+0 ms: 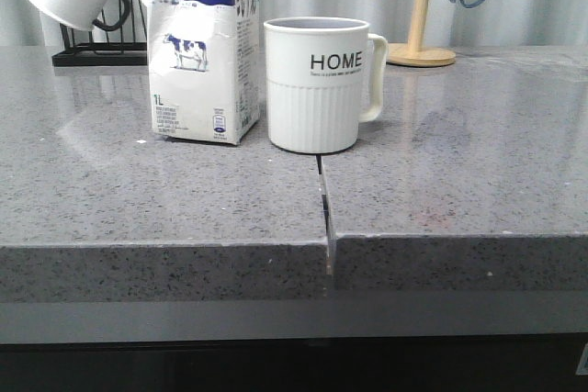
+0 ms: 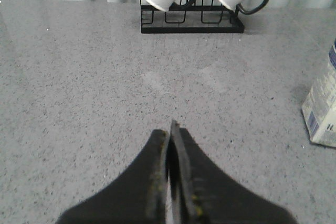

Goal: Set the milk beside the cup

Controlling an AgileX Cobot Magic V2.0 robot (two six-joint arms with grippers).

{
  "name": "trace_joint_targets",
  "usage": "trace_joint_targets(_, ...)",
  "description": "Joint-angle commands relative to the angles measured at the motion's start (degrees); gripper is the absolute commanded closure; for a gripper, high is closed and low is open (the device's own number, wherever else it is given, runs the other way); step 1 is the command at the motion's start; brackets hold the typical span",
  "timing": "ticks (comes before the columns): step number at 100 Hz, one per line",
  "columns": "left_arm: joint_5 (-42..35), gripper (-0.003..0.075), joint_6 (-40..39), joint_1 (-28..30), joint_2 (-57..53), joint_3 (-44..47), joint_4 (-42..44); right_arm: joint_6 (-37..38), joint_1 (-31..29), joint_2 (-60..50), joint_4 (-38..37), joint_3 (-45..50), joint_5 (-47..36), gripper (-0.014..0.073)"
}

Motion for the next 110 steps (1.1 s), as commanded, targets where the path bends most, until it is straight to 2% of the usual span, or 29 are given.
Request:
trace_joint_targets(1, -2.2, 0.0741, -0.8, 0.2, -4.0, 0.6, 0.9, -0.3, -0.1, 0.6, -0.3, -1.4, -4.3, 0.0599)
trace_joint_targets(32, 0.2, 0.0741, -0.8, 0.2, -21.5, 8.1, 1.7, -0.3, -0.1, 0.6, -0.3, -1.4, -4.3, 0.0599)
trace_joint_targets(57, 2.4, 0.0741, -0.6, 0.2, -30.8, 13.5, 5.7, -0.3, -0.1, 0.6, -0.3, -1.4, -4.3, 0.0599)
trace_joint_targets(65, 2.0, 0.0741, -0.6, 0.2, -30.4, 15.0, 6.0, -0.3, -0.1, 0.7, -0.3, -1.4, -4.3, 0.0599)
trace_joint_targets(73, -1.0, 0.0741, -0.6, 0.2, -30.7, 18.1, 5.6, -0.3, -0.1, 0.7, -0.3, -1.4, -4.3, 0.0599)
trace_joint_targets(86, -14.7, 0.0741, -0.6, 0.2, -30.7, 26.3, 5.6, -0.3, -0.1, 0.7, -0.3, -1.4, -4.3, 0.0599)
trace_joint_targets(91, -17.5, 0.0741, -0.6, 0.2, -30.7, 29.0, 4.9, -0.3, -0.1, 0.7, -0.3, -1.4, -4.3, 0.0599)
trace_joint_targets(99, -12.8, 0.0741, -0.6, 0.2, -30.7, 28.9, 3.7, -0.3, -0.1, 0.7, -0.3, -1.4, -4.3, 0.0599)
trace_joint_targets(110, -13.2, 0.0741, -0.6, 0.2, -30.7, 29.1, 3.7, -0.3, -0.1, 0.7, -0.3, -1.4, -4.3, 0.0599)
